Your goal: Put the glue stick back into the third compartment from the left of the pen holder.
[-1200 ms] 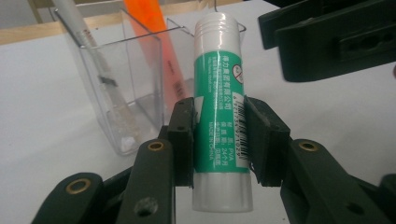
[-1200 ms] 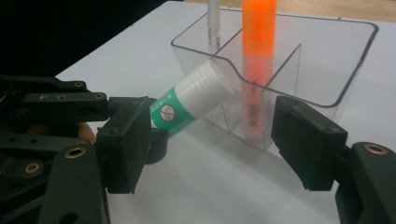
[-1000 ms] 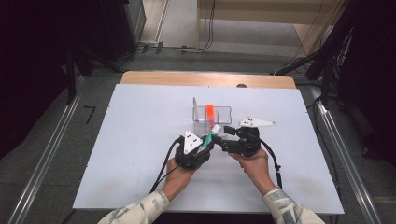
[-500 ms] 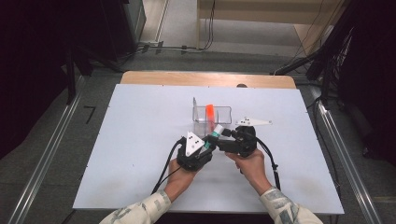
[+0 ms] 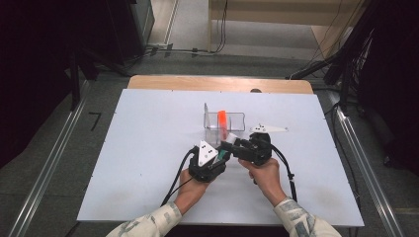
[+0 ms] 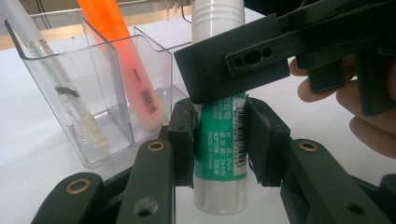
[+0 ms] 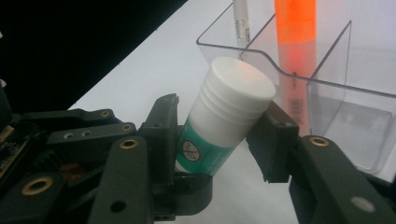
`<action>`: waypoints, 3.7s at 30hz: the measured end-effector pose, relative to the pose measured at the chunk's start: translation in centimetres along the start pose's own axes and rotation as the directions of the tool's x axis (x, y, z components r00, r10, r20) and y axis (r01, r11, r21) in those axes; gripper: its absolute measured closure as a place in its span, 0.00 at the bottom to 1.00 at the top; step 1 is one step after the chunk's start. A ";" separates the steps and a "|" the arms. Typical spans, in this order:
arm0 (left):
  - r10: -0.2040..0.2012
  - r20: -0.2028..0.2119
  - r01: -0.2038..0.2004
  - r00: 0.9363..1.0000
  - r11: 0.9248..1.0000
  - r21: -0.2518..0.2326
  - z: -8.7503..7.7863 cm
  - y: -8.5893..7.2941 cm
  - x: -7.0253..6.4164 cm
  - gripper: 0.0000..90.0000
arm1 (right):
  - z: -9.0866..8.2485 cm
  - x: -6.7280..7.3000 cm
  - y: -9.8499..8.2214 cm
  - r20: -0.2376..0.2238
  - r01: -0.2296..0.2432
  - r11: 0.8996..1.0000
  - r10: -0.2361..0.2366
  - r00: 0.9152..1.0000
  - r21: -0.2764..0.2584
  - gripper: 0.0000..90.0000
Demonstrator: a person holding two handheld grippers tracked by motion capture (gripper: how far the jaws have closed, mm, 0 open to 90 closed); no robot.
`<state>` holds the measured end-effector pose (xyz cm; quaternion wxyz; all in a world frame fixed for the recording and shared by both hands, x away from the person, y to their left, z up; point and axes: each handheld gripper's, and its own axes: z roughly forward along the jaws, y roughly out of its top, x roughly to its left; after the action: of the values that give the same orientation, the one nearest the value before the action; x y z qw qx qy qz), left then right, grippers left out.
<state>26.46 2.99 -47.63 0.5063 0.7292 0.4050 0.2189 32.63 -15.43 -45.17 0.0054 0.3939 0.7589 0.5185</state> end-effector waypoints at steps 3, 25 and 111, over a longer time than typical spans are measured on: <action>0.003 0.000 -0.003 1.000 1.000 0.003 0.0 0.0 0.0 0.73 | -0.1 0.0 0.0 -0.020 -0.018 1.000 0.018 1.000 -0.004 0.65; -0.024 -0.012 0.025 1.000 0.999 0.041 -0.3 -0.1 1.0 0.44 | -1.0 0.1 0.5 0.002 0.002 0.999 -0.002 1.000 -0.054 0.70; -0.056 -0.083 0.065 0.995 0.990 0.121 -1.7 -0.9 4.4 0.30 | 1.4 -2.7 3.0 0.346 0.178 0.978 -0.132 0.929 -0.106 0.55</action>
<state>27.47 7.68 -48.24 0.4500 0.7372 0.4597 0.2068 36.83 -15.53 -44.48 0.2028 0.4142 0.7385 0.4919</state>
